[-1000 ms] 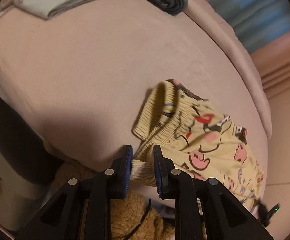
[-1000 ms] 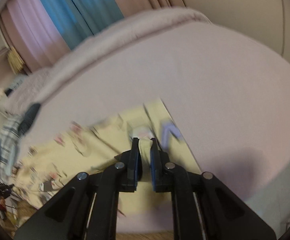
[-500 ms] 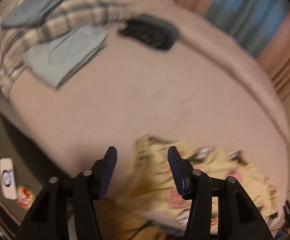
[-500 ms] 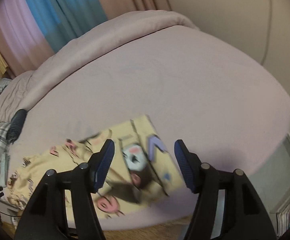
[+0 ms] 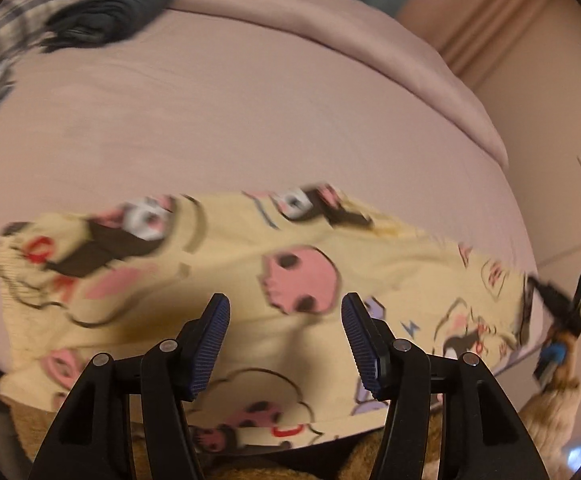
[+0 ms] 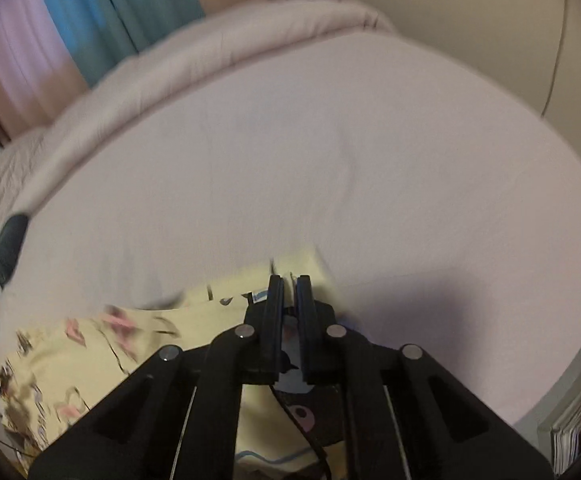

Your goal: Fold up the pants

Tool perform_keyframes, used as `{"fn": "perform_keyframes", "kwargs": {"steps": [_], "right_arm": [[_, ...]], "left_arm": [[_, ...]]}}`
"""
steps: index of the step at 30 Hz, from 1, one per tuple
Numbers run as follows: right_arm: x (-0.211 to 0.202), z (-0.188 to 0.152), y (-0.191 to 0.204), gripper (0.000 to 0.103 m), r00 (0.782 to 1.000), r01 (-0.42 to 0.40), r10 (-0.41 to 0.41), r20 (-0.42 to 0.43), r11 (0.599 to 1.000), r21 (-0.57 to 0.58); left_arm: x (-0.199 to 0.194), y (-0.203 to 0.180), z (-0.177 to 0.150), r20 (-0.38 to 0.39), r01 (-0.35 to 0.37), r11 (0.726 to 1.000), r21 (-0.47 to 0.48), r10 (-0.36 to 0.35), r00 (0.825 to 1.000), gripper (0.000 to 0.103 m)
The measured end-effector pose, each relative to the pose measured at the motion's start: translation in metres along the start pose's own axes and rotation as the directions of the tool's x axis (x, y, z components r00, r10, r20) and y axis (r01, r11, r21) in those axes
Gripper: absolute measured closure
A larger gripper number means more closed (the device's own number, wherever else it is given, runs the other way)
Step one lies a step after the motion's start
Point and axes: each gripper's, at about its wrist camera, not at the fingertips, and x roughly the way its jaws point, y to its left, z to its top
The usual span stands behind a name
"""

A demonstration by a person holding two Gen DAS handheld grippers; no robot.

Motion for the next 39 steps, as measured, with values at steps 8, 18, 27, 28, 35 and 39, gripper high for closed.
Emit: {"fn": "perform_keyframes", "kwargs": {"steps": [8, 18, 27, 28, 35, 39], "right_arm": [[0.056, 0.005, -0.005, 0.090, 0.995, 0.053, -0.054, -0.084, 0.999, -0.010], [-0.048, -0.021, -0.047, 0.038, 0.998, 0.055, -0.058, 0.022, 0.991, 0.122], [-0.055, -0.079, -0.042, 0.046, 0.993, -0.112, 0.115, -0.003, 0.975, 0.191], [-0.046, -0.082, -0.040, 0.052, 0.990, -0.131, 0.139, -0.024, 0.970, 0.205], [-0.024, -0.102, -0.012, 0.053, 0.988, -0.121, 0.138, -0.076, 0.974, 0.191], [-0.022, -0.102, -0.002, 0.053, 0.985, -0.141, 0.158, -0.076, 0.971, 0.194]], "left_arm": [[0.026, -0.012, -0.016, -0.100, -0.020, 0.999, 0.031, 0.023, 0.995, 0.046], [0.014, -0.022, -0.043, -0.193, 0.160, 0.984, -0.073, -0.171, 0.966, 0.046], [0.033, -0.031, -0.066, -0.237, 0.175, 0.977, -0.126, -0.201, 0.951, 0.046], [0.032, -0.029, -0.068, -0.225, 0.181, 0.973, -0.145, -0.210, 0.951, 0.046], [0.029, -0.026, -0.084, -0.214, 0.146, 0.977, -0.159, -0.178, 0.960, 0.046], [0.029, -0.026, -0.084, -0.206, 0.152, 0.974, -0.168, -0.185, 0.961, 0.046]]}}
